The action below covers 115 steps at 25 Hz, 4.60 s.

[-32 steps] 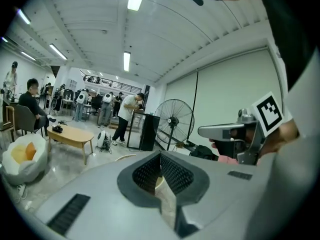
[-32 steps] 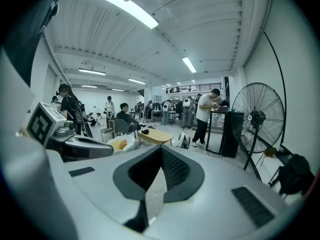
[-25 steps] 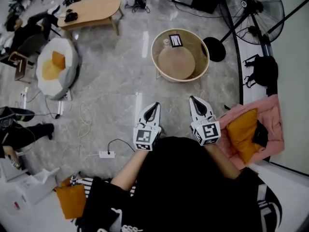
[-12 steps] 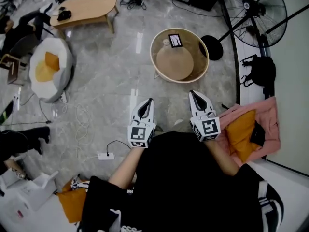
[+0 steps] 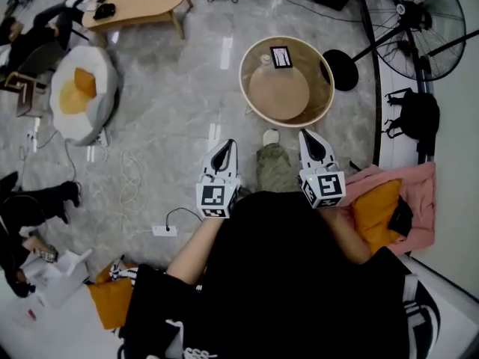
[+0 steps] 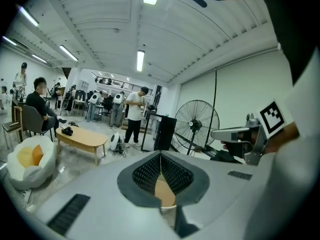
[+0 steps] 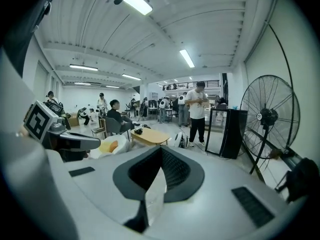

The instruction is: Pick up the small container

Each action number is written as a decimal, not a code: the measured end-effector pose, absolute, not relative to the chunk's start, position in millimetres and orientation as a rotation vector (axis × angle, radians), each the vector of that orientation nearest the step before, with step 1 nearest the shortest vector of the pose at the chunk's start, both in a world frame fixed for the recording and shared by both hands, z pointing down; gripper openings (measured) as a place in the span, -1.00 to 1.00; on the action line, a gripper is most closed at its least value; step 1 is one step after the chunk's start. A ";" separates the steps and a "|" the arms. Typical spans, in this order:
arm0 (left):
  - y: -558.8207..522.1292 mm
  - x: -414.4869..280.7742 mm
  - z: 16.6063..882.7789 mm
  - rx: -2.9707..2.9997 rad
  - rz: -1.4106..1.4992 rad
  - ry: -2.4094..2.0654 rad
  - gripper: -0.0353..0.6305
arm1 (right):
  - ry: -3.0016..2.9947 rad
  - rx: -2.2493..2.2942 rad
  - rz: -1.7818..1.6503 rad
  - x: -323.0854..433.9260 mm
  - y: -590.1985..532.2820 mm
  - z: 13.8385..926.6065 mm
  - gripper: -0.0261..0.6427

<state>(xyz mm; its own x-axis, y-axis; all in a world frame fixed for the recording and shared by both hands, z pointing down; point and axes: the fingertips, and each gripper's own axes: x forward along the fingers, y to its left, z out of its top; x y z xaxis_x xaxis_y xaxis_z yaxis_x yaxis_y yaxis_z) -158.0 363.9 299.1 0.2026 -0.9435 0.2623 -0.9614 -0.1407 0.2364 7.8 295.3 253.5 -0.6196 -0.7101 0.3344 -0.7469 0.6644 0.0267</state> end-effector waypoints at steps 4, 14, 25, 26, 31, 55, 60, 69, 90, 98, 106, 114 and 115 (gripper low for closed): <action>315.2 -151.7 296.7 2.101 0.073 -1.819 -0.83 | -2.612 1.151 0.180 10.8 230.2 247.7 -0.87; 171.5 -129.0 314.7 2.027 0.197 -1.849 -0.83 | -2.618 1.172 0.280 49.0 86.5 273.5 -0.87; 82.5 -91.3 360.2 1.961 0.351 -1.826 -0.83 | -2.625 1.103 0.373 88.8 -23.0 315.3 -0.87; 80.0 -88.9 367.4 1.949 0.363 -1.822 -0.83 | -2.636 1.087 0.382 90.3 -29.0 320.7 -0.87; 50.6 -87.6 406.9 1.931 0.393 -1.759 -0.83 | -2.623 1.048 0.410 86.3 -63.0 349.7 -0.87; -188.6 -104.8 796.2 2.205 0.575 -1.328 -0.25 | -2.355 1.027 0.693 14.7 -119.8 619.9 -0.87; -202.6 -82.0 853.7 2.284 0.684 -1.247 0.11 | -2.260 1.148 0.723 39.9 -128.3 674.7 -0.87; -234.7 -60.7 893.2 2.431 0.796 -1.157 0.17 | -2.166 1.291 0.762 72.5 -140.6 710.0 -0.87; -248.2 -50.1 916.0 2.425 0.742 -1.215 0.15 | -2.113 1.401 0.830 91.8 -135.0 727.7 -0.87; -241.1 -47.7 880.3 2.432 0.670 -1.251 0.15 | -2.133 1.426 0.815 99.5 -132.6 714.3 -0.87; -223.8 -45.3 760.0 2.420 0.619 -1.291 0.15 | -2.218 1.461 0.723 105.8 -143.0 626.2 -0.87; -197.6 -29.9 585.4 2.330 0.597 -1.329 0.15 | -2.321 1.494 0.638 112.9 -161.4 501.9 -0.87; -195.1 -25.3 560.5 2.340 0.598 -1.322 0.15 | -2.342 1.496 0.610 113.8 -162.5 485.0 -0.87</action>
